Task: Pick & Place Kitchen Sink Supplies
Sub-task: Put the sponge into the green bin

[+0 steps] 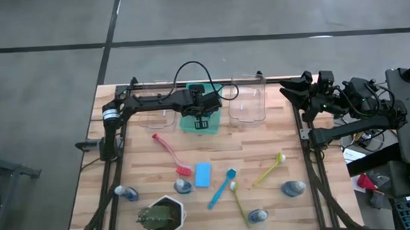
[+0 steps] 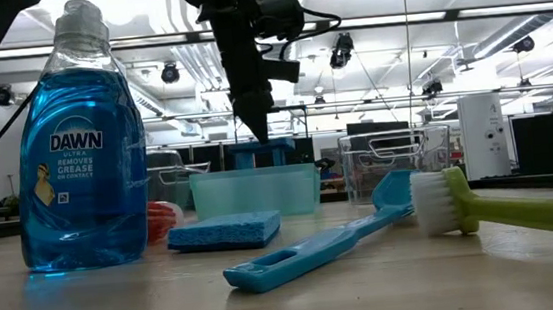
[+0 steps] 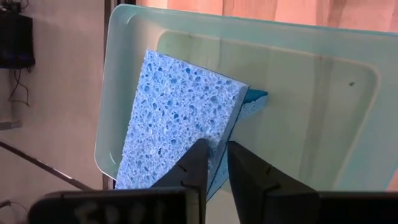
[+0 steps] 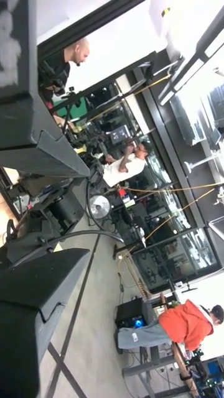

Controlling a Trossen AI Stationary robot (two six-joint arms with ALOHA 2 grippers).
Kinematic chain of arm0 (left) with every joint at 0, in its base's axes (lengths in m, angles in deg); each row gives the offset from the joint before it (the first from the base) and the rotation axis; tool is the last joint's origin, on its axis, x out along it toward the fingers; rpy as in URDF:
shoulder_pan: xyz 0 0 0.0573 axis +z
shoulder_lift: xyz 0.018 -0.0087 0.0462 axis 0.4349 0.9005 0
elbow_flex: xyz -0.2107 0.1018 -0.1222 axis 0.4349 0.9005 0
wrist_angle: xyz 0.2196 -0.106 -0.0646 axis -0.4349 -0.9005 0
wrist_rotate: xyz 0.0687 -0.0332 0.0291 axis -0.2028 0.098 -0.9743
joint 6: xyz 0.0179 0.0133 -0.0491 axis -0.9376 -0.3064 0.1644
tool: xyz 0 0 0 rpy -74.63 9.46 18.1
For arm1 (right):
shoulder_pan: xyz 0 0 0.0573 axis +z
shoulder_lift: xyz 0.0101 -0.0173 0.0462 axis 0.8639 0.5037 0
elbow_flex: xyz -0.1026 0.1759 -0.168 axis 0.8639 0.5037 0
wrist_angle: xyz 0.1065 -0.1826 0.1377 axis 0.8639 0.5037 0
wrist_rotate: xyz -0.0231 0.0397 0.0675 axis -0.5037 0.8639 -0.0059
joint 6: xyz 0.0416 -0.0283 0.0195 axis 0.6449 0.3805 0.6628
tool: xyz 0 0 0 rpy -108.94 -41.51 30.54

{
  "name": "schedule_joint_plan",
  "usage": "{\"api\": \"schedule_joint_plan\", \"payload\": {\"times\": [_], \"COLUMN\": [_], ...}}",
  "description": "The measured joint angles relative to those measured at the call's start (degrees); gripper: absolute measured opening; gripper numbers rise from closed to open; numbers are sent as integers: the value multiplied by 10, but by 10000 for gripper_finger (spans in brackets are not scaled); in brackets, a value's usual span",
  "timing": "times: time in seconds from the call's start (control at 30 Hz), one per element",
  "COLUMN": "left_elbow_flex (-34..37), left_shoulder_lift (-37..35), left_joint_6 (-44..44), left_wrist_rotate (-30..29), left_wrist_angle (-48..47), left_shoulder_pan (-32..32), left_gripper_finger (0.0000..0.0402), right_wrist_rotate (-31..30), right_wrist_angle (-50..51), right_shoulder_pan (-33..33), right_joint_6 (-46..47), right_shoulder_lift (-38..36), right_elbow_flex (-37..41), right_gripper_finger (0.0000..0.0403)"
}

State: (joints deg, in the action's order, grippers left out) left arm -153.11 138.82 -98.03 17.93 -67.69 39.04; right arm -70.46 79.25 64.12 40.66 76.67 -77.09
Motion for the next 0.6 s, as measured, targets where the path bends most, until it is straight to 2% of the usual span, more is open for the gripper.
{"api": "schedule_joint_plan", "payload": {"times": [0.6], "left_elbow_flex": [-28], "left_shoulder_lift": [-15], "left_joint_6": [9], "left_wrist_rotate": [-1], "left_wrist_angle": [-11], "left_shoulder_pan": [-12], "left_gripper_finger": [65], "right_wrist_rotate": [0], "right_wrist_angle": [1], "right_shoulder_pan": [0], "right_joint_6": [-3], "right_shoulder_lift": [0], "right_elbow_flex": [0], "right_gripper_finger": [194]}}
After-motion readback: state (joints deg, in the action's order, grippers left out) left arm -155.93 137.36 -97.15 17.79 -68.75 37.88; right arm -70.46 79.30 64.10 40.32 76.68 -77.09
